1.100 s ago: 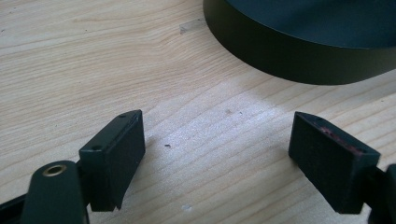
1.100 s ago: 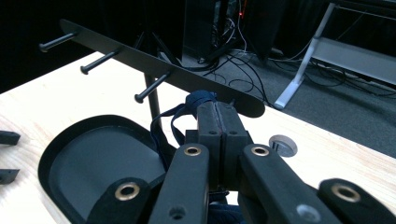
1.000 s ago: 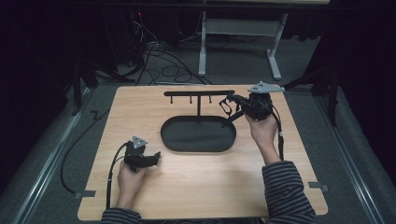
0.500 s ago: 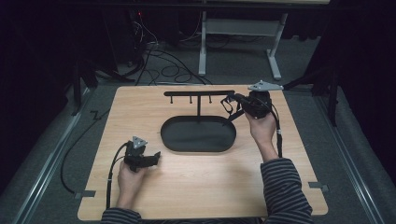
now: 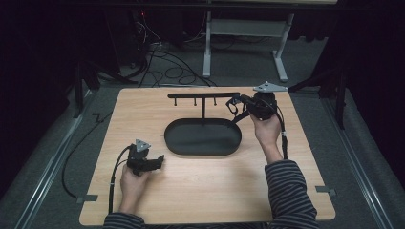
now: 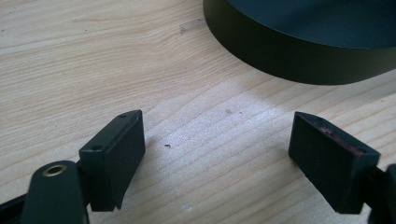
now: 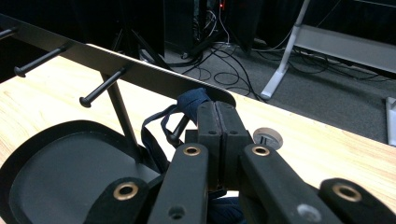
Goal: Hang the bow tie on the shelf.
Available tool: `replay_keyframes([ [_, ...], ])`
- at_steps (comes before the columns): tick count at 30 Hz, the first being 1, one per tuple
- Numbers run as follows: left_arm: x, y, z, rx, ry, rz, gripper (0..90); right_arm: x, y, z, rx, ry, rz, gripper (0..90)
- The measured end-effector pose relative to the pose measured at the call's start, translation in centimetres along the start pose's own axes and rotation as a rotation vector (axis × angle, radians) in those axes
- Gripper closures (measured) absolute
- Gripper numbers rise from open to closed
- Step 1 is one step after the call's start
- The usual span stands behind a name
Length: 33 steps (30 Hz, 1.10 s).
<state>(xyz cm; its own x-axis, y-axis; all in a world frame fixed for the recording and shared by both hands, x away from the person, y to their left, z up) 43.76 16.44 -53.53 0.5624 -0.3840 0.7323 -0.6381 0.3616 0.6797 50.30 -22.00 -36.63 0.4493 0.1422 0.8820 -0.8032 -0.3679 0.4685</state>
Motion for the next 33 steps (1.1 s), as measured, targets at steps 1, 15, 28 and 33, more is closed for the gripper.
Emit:
replay_keyframes([
  [1, 0.0, 0.0, 0.0, 0.001, 0.0, 0.001, 19.0, 0.0, 0.0, 0.0, 0.0, -0.001, 0.0, 90.0],
  [15, 0.0, 0.0, 0.0, 0.0, 0.0, 0.001, 19.0, -0.2, -0.3, -0.1, 0.004, -0.004, -0.018, 86.0],
  [28, 0.0, 0.0, 0.0, 0.001, 0.001, 0.001, 19.0, -0.1, 0.5, 0.2, 0.017, -0.02, -0.005, 72.5],
  [33, 0.0, 0.0, 0.0, 0.001, 0.001, 0.002, 19.0, 0.0, 1.0, 0.4, 0.029, -0.034, -0.001, 65.1],
])
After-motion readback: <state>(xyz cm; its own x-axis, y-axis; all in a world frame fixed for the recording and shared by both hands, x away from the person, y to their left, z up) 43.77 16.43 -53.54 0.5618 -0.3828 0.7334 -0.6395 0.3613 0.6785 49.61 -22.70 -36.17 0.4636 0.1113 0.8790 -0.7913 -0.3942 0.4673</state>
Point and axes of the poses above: each handheld gripper's, and its own axes: y roughly backward along the jaws, x roughly out of its top, z roughly to its right, the point moved 4 cm from there along -y, roughly forward along the jaws, and after that the axes turned 5 degrees about -y, right-handed, at the moved point
